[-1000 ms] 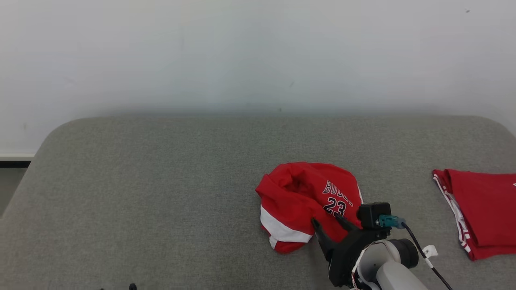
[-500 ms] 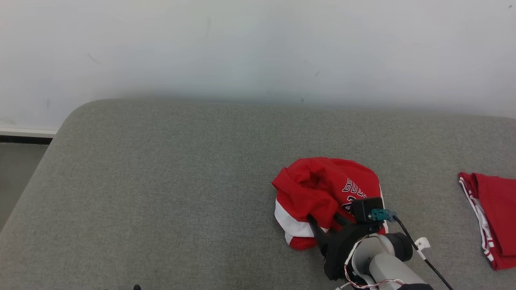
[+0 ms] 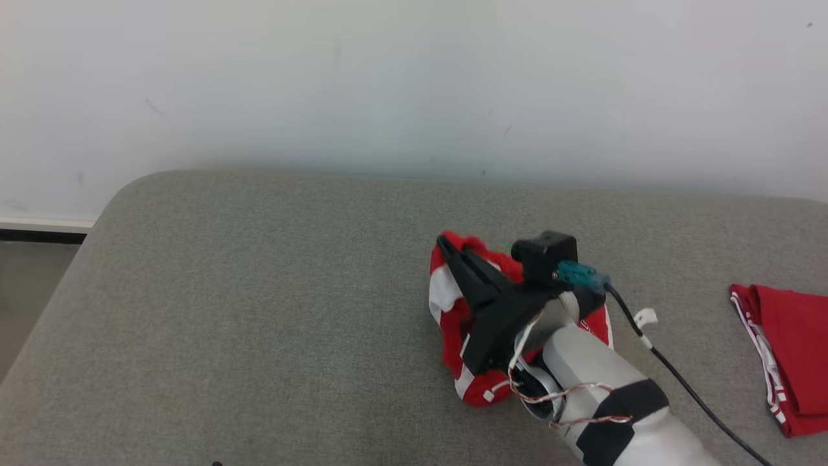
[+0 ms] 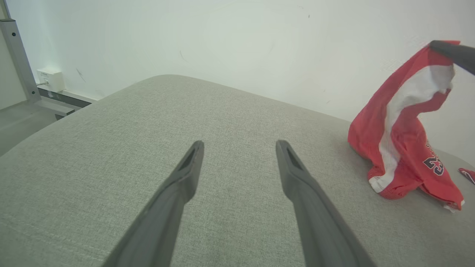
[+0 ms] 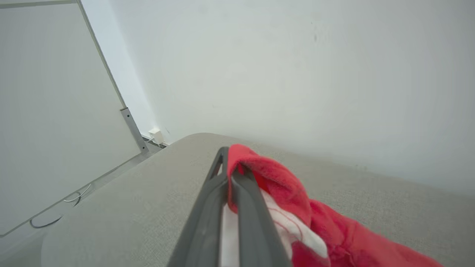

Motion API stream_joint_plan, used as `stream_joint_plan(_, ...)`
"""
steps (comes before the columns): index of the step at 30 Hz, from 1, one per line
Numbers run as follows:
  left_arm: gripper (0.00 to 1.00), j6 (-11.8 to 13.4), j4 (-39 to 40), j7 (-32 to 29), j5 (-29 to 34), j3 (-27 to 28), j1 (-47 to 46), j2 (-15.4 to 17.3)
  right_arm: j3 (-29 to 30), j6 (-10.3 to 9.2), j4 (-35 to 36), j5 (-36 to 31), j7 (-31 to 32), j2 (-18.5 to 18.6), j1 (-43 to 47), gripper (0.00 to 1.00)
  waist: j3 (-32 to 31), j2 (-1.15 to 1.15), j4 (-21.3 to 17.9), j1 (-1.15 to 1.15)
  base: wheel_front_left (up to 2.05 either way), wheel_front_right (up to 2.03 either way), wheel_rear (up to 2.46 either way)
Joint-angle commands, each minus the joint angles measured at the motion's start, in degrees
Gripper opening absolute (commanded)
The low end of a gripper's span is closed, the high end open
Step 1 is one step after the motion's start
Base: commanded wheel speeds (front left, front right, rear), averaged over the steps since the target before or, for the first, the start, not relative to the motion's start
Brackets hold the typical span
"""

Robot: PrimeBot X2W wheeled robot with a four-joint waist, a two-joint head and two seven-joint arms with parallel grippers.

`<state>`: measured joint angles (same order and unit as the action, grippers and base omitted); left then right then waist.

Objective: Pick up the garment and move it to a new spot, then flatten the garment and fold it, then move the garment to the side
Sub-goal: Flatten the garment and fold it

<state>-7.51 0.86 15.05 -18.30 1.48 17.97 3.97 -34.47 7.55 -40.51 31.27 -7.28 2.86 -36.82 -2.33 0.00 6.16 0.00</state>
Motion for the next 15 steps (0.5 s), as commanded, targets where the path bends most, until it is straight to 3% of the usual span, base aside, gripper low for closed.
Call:
stream_joint_plan(1, 1.0, 0.06, 0.11, 0.14, 0.05, 0.19, 0.66, -0.24, -1.13, -0.17, 1.75, 1.13, -0.59, 0.06, -2.36, 0.0, -0.2, 0.0, -0.4, 0.0, 0.0, 0.0, 0.0)
stream_joint_plan(6, 1.0, 0.06, 0.07, 0.14, 0.27, 0.07, 0.43, -0.46, -2.06, -0.17, 6.23, 3.58, -3.49, 0.03, -9.08, 0.0, -0.42, 0.0, -0.64, 0.0, 0.0, 0.0, 0.0)
stream_joint_plan(15, 1.0, 0.06, 0.55, 0.14, 0.29, 0.68, 1.02, -0.64, 5.25, -0.17, 9.29, 3.71, -7.28, 0.06, -13.15, 0.0, -1.0, 0.0, -1.08, 0.0, 0.0, 0.0, 0.0)
